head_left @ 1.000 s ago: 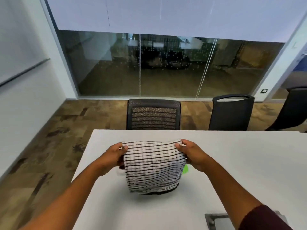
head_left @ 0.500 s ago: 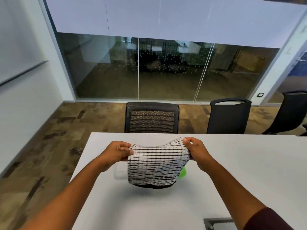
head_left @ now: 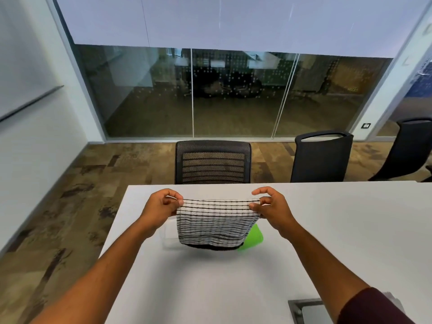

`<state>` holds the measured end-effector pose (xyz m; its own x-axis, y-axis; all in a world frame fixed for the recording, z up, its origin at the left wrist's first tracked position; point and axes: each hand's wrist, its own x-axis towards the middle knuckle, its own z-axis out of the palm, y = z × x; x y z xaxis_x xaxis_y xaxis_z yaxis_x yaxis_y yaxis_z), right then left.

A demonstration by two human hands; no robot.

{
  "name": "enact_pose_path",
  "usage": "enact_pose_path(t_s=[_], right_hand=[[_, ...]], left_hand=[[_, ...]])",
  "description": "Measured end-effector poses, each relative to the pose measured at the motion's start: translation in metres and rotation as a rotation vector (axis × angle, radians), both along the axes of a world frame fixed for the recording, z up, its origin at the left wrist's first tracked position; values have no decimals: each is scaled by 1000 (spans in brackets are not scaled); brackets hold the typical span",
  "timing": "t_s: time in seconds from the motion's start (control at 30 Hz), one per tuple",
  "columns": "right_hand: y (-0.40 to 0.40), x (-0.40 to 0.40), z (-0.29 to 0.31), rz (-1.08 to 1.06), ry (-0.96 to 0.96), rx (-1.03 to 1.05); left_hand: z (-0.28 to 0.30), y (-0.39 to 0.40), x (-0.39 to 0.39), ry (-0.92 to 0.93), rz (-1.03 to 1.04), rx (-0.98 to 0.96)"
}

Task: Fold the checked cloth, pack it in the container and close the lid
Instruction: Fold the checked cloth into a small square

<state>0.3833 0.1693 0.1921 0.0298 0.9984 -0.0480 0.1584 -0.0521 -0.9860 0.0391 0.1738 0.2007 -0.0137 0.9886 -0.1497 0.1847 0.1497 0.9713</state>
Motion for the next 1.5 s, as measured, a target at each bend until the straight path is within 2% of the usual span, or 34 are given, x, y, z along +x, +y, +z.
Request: enact_pose_path(t_s=[0.1,0.27,0.37,0.6,0.83,0.97,1.13,1.23,1.33,1.5], right_hand=[[0,-1,-5,-68,-76,29],[1,-3,2,-54,62,-29],[2,-2,8,6,80,-32],[2,-7,7,-68,-132,95],[-3,-9,10,-139,-216,154],[-5,-9,14,-146,-200,154],[-8,-9,16,-154,-201,138],[-10,-9,15,-166,-216,132],[-11,-11,14,-162,-276,141],[-13,-15,15,-180,-483,280]], left_hand=[[2,-1,1,-15,29,12],[6,-3,-1,15,-1,29],[10,-5,-2,114,-45,37],[19,-4,4,382,-3,157],[23,-8,7,497,1,270],[22,-11,3,445,5,270],[25,-8,-2,274,61,175],[30,-9,-1,242,11,156],[30,-10,0,365,-18,176],[28,-9,3,568,48,304]])
